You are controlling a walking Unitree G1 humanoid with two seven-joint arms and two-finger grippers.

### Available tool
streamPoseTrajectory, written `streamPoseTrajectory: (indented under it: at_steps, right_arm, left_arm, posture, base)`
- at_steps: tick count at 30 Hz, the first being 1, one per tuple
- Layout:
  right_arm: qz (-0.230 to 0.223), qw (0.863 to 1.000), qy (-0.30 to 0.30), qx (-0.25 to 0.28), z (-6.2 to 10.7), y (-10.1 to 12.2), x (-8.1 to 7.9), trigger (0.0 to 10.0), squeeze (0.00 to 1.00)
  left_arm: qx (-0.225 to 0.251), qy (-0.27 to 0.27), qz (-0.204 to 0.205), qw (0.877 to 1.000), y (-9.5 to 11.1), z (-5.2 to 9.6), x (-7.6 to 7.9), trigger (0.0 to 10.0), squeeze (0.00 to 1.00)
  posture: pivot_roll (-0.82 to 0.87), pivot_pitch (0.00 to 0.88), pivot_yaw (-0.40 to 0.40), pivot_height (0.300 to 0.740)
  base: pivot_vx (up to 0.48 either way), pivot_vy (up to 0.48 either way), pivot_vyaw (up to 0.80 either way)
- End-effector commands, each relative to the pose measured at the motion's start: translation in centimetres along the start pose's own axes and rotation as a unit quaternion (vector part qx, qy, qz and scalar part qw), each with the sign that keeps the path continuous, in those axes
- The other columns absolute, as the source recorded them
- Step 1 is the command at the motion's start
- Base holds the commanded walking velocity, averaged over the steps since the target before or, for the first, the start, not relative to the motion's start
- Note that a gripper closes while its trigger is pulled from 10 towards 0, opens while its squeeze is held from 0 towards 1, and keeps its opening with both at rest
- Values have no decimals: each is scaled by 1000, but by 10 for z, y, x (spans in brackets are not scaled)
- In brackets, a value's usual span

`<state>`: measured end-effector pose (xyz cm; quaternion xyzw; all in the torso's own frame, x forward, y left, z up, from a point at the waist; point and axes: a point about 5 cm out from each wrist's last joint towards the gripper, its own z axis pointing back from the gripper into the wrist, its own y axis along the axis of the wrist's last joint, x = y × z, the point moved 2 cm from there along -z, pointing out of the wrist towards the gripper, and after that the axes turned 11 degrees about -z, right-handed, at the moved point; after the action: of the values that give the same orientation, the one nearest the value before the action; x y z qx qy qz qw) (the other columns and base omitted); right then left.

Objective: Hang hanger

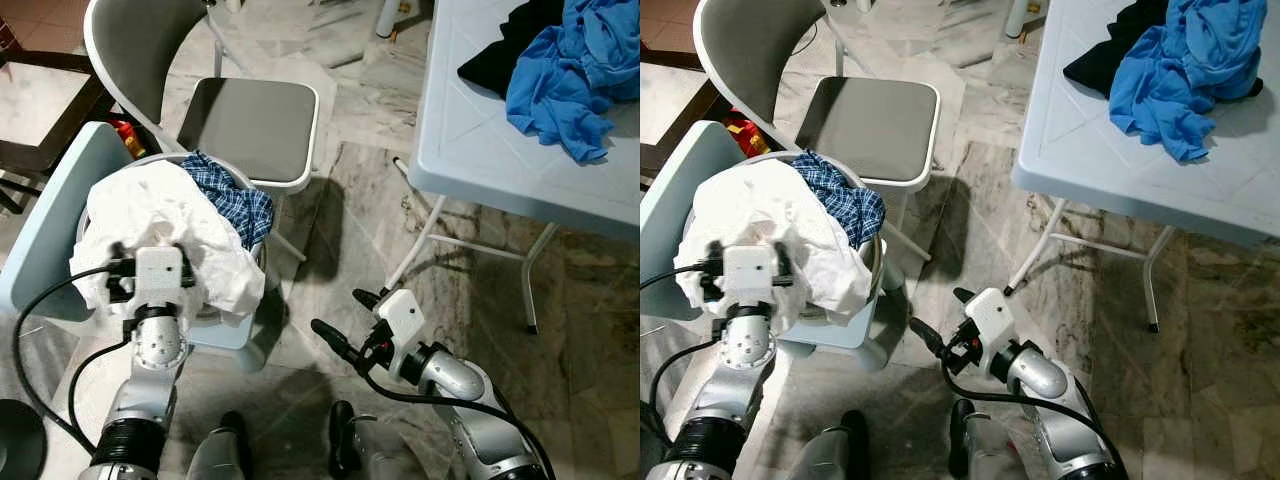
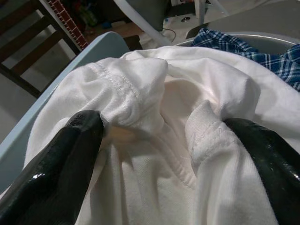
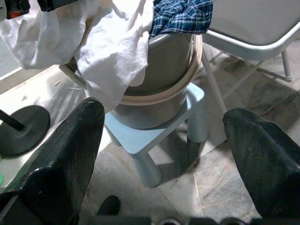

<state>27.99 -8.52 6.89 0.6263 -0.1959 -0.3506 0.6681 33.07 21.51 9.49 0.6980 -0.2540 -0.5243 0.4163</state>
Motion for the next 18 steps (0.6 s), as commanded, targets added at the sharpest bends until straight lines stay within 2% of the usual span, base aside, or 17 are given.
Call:
streamPoseTrajectory:
  at_steps: [1, 5, 7, 9, 13, 14, 16, 18]
  right_arm:
    - [0, 1000, -4, -12, 6, -7, 1, 10000, 0]
    - [0, 1000, -3, -13, 7, -7, 1, 10000, 0]
    - [-1, 1000, -2, -13, 7, -7, 0, 10000, 0]
    - [-2, 1000, 0, -13, 5, -7, 0, 10000, 0]
    - [-1, 1000, 7, -15, 3, -8, -2, 10000, 0]
    - [-1, 1000, 7, -15, 3, -8, -2, 10000, 0]
    - [2, 1000, 10, -16, 2, -7, -2, 10000, 0]
    - [3, 1000, 10, -16, 2, -6, -2, 10000, 0]
  left_arm:
    - [9, -11, -17, 1000, -1, 3, 3, 10000, 0]
    - [21, -1, -31, 999, 3, 5, 0, 10000, 0]
    - [17, 37, -54, 998, 0, 7, -14, 10000, 0]
    - [22, 41, -58, 997, -1, 10, -18, 10000, 0]
    - [54, 3, -65, 996, 11, 15, -2, 10000, 0]
    - [54, 3, -65, 996, 11, 15, -2, 10000, 0]
    - [79, -50, -59, 994, 26, 24, 24, 10000, 0]
    - [86, -64, -57, 993, 31, 29, 31, 10000, 0]
  posture:
    - [-129, 319, -95, 740]
    - [-127, 319, -96, 740]
    - [-120, 323, -98, 740]
    - [-115, 325, -101, 740]
    - [-107, 326, -105, 740]
    - [-107, 326, -105, 740]
    - [-108, 326, -111, 740]
    - [-109, 326, -112, 740]
  base:
    - [0, 0, 0]
    - [0, 0, 0]
    - [0, 0, 0]
    - [0, 0, 0]
    - [0, 0, 0]
    - [0, 0, 0]
    - [0, 0, 0]
    - [0, 0, 0]
